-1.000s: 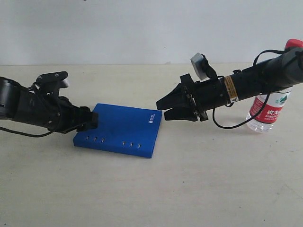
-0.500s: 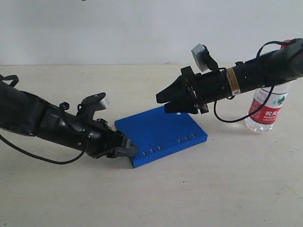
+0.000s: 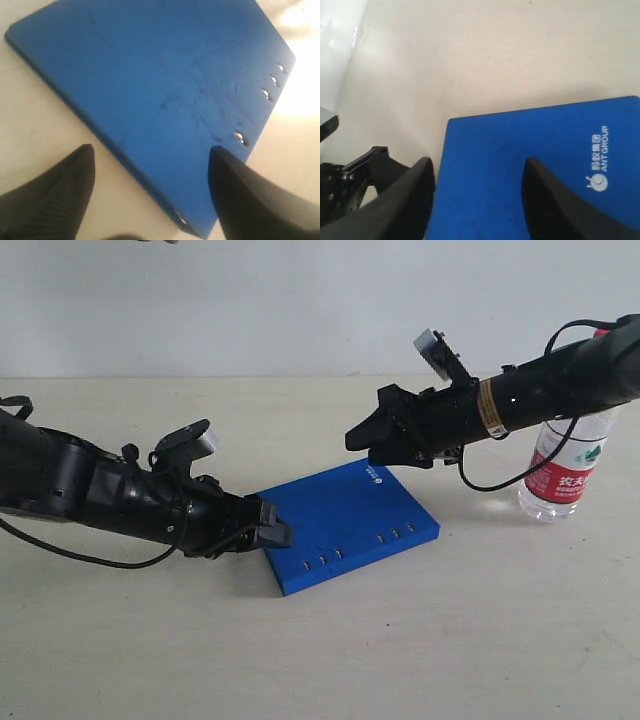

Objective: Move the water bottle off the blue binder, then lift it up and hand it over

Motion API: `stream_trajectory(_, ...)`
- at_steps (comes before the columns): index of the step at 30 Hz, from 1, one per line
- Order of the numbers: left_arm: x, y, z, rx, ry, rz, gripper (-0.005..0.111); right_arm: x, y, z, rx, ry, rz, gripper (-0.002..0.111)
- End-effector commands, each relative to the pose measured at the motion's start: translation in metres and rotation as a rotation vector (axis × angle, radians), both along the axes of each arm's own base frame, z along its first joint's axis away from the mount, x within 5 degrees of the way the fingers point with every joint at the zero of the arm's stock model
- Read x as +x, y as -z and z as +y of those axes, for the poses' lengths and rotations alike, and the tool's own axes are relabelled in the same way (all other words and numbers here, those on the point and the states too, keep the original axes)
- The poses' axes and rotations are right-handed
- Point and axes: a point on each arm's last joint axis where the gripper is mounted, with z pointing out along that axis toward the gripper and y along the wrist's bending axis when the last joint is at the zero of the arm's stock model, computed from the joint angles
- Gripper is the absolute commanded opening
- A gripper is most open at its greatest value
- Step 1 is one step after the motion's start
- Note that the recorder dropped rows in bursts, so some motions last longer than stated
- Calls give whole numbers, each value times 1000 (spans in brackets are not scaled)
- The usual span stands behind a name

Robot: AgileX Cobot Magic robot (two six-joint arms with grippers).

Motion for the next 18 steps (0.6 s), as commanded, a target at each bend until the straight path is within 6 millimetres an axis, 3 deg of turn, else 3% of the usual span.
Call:
stream_trajectory(1,1,-4,-1,-13,-16,-1,62,9,-1,-9,-76,88,-60,54)
stream_trajectory(3,1,-4,-1,-13,-16,-1,62,11,1,-10,-96,98,-77,65)
stream_trajectory(8,1,-4,-1,-13,-16,-1,62,12,20,-12,-113,106,-42,65)
stream_trajectory(14,1,-4,-1,-15,-15,-1,62,20,36,-40,-146,173,-31,65)
stream_trajectory(18,1,-4,-1,-15,-15,-1,62,16,45,-47,-83,153,42,65)
